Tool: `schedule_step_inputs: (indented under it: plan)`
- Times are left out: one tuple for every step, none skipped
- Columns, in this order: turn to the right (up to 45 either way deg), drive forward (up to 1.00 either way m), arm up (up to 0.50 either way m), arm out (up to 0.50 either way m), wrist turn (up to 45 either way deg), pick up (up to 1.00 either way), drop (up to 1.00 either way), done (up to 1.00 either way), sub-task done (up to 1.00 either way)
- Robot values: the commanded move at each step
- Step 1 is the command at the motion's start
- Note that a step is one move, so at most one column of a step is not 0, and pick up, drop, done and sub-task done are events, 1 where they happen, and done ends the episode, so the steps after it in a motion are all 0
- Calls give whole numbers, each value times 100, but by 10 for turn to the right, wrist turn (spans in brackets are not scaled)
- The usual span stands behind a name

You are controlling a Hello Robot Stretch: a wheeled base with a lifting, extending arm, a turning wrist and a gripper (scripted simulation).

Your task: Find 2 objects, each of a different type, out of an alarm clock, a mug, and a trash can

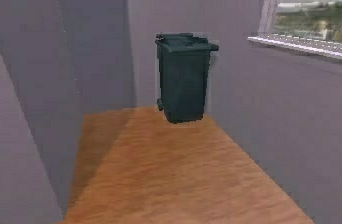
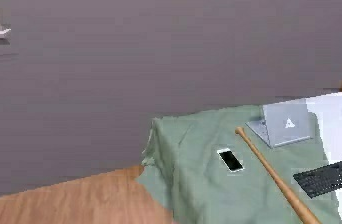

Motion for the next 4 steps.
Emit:
schedule_step_inputs:
  plan:
    - [0, 100, 0, 0, 0, 0, 0, 0, 0]
    - [30, 0, 0, 0, 0, 0, 0, 0, 0]
    - [0, 40, 0, 0, 0, 0, 0, 0, 0]
    - [0, 0, 0, 0, 0, 0, 0, 100, 0]
